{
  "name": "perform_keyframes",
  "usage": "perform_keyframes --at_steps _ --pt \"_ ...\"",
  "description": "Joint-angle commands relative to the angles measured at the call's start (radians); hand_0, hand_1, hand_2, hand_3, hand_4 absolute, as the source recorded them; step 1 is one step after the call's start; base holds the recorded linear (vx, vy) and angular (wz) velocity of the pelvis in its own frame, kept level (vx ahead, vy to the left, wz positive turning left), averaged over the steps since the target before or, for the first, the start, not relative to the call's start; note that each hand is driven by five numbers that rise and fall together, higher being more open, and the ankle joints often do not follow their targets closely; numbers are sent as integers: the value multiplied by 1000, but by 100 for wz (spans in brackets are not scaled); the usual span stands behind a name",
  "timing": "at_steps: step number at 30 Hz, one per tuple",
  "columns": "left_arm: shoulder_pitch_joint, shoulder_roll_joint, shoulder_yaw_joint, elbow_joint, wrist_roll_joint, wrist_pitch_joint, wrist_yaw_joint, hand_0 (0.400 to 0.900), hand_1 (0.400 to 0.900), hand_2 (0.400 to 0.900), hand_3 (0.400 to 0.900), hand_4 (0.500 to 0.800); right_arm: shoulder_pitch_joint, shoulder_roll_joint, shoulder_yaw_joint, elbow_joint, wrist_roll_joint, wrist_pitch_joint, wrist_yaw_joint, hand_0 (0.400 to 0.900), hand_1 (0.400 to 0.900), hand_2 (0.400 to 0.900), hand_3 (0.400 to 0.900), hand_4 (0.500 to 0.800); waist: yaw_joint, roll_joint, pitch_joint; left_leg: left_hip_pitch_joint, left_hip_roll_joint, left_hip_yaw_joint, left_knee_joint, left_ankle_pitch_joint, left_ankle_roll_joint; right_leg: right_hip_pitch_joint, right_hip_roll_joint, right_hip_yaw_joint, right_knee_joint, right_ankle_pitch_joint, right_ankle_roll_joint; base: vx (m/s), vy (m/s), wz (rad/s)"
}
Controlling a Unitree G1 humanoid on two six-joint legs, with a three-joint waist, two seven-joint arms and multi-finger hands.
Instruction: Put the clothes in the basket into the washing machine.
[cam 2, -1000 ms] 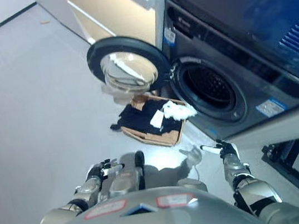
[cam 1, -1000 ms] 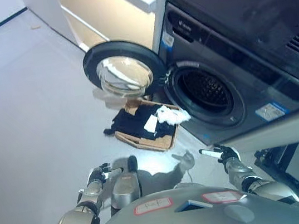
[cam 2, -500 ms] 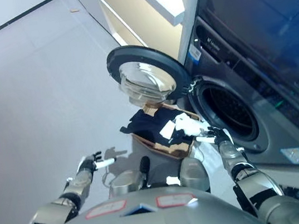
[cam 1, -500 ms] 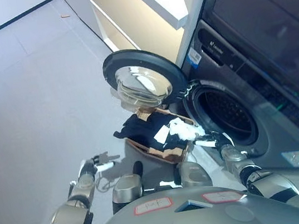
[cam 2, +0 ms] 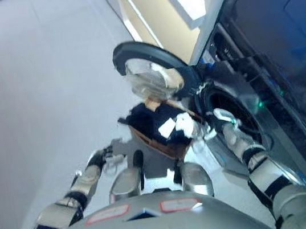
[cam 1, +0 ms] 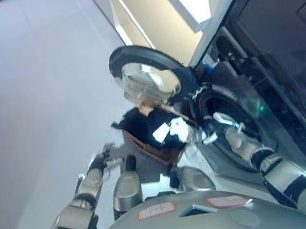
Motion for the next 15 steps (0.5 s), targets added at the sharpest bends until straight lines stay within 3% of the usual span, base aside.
perform_keyframes --at_steps 1,8,10,15 --pt "-122 53 -1 -13 -73 -59 71 900 900 900 900 800 -122 -55 63 -56 -36 -8 -49 900 900 900 900 800 -5 -29 100 -139 -47 37 86 -38 -5 -130 -70 31 143 -39 42 -174 3 12" --pt "-215 67 -8 -11 -124 -54 105 900 900 900 900 800 -243 -44 117 -27 -32 8 -82 900 900 900 900 800 1 -22 136 -322 -37 55 209 -58 -16 -304 -81 41 276 -83 30 -114 -3 4" --pt "-251 75 -7 -21 -143 -51 117 900 900 900 900 800 -299 -51 138 -2 -38 19 -107 900 900 900 900 800 7 -11 155 -401 -29 56 284 -105 -24 -378 -84 49 358 -133 32 -27 -48 8" --pt "-296 73 -5 -10 -166 -41 127 900 900 900 900 800 -364 -63 141 51 -34 42 -136 900 900 900 900 800 3 17 163 -543 -17 73 405 -138 -30 -514 -99 60 479 -174 20 -49 -4 7"
